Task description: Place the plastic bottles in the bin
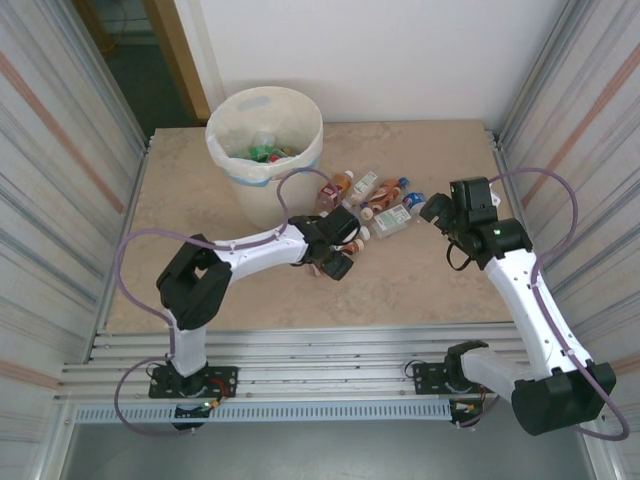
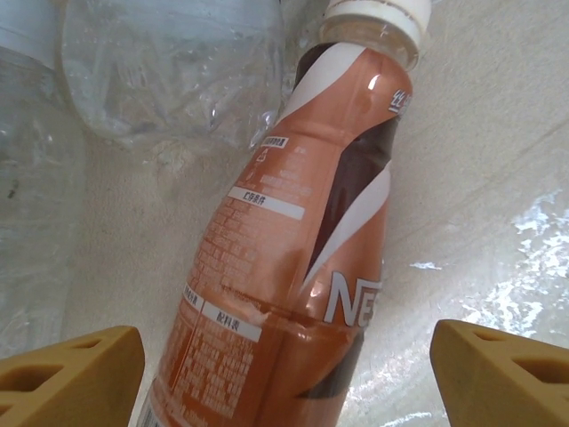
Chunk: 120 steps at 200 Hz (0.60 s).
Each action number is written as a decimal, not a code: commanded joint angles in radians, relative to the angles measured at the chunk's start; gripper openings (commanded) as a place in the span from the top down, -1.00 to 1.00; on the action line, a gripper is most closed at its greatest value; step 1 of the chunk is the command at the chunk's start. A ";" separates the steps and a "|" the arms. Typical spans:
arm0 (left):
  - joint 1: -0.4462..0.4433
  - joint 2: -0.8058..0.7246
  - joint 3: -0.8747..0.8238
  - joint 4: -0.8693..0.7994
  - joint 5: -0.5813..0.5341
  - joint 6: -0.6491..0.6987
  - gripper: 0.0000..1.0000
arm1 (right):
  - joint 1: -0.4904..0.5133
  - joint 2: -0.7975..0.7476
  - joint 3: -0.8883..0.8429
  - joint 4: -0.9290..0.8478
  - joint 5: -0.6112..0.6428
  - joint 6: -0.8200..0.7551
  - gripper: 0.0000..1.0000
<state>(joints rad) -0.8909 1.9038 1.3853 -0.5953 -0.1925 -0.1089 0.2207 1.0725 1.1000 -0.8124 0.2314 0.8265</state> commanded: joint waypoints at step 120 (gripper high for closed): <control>0.011 0.080 0.004 -0.035 0.018 0.010 -0.36 | -0.019 0.015 -0.012 0.015 -0.025 0.003 -0.95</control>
<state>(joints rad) -0.8890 1.9694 1.3941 -0.6060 -0.1841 -0.1062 0.2089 1.0756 1.0882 -0.8074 0.2089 0.8265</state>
